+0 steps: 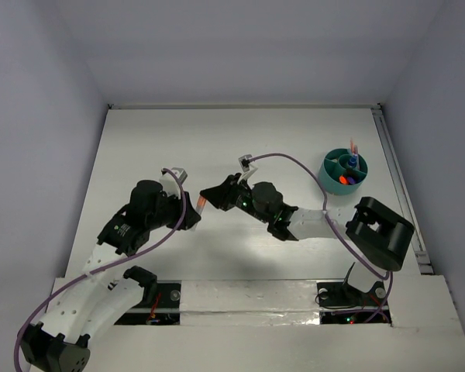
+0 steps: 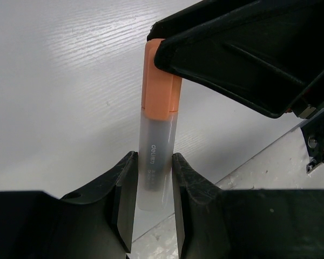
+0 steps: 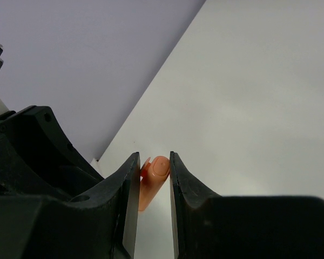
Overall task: Sort the stationery into containers
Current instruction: Close the pen cap on the pen.
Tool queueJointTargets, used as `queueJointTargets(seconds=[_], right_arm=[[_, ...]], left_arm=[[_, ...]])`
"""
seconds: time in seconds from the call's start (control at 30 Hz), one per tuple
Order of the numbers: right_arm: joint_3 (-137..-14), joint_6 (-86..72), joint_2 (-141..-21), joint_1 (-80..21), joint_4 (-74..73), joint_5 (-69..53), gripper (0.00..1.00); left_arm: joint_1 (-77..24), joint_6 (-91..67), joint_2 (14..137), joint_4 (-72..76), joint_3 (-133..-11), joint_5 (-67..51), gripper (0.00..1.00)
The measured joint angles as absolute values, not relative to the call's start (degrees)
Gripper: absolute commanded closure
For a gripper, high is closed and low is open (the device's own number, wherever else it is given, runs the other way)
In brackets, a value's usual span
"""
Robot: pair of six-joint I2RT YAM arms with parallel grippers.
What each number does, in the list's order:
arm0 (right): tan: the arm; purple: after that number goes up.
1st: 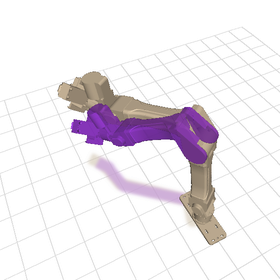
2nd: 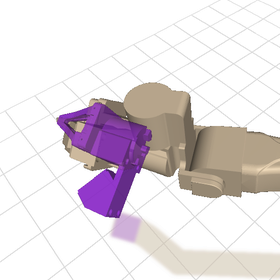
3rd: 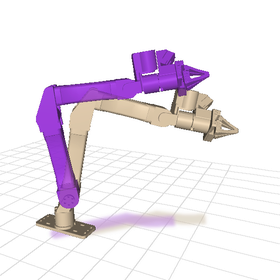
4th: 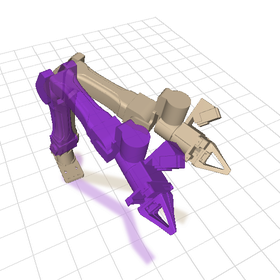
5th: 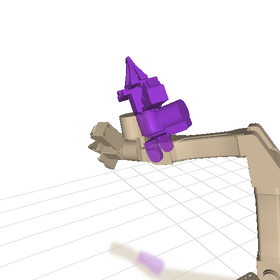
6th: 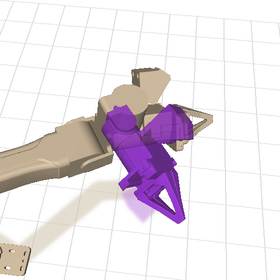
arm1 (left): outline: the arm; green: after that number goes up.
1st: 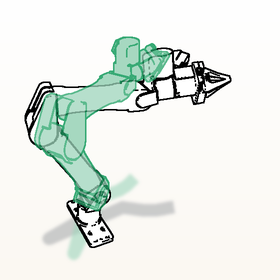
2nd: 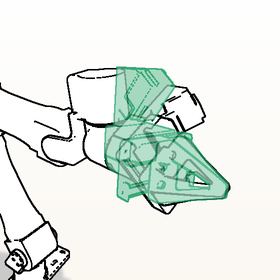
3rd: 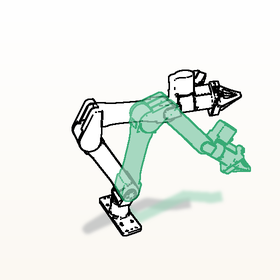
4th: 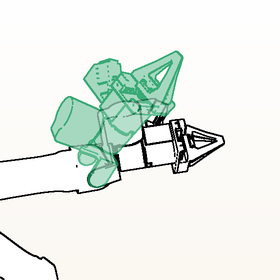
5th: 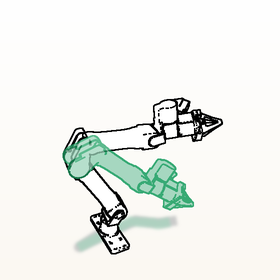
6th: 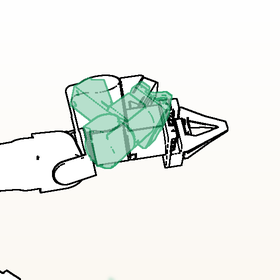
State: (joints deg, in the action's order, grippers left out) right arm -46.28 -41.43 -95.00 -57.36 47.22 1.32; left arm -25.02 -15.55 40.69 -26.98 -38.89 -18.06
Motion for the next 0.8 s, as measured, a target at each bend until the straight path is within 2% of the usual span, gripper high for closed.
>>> queueJointTargets(seconds=[0.63, 0.8], right_arm=[[-45.65, -41.52, -93.51, -60.93, 42.30, 3.09, 1.00], [-45.54, -40.14, -94.70, -67.96, 30.39, -6.33, 1.00]], left_arm=[[-25.02, -15.55, 40.69, -31.09, -38.89, -18.55, 1.00], [-22.87, -15.86, 40.62, -16.03, -39.79, -15.07, 1.00]])
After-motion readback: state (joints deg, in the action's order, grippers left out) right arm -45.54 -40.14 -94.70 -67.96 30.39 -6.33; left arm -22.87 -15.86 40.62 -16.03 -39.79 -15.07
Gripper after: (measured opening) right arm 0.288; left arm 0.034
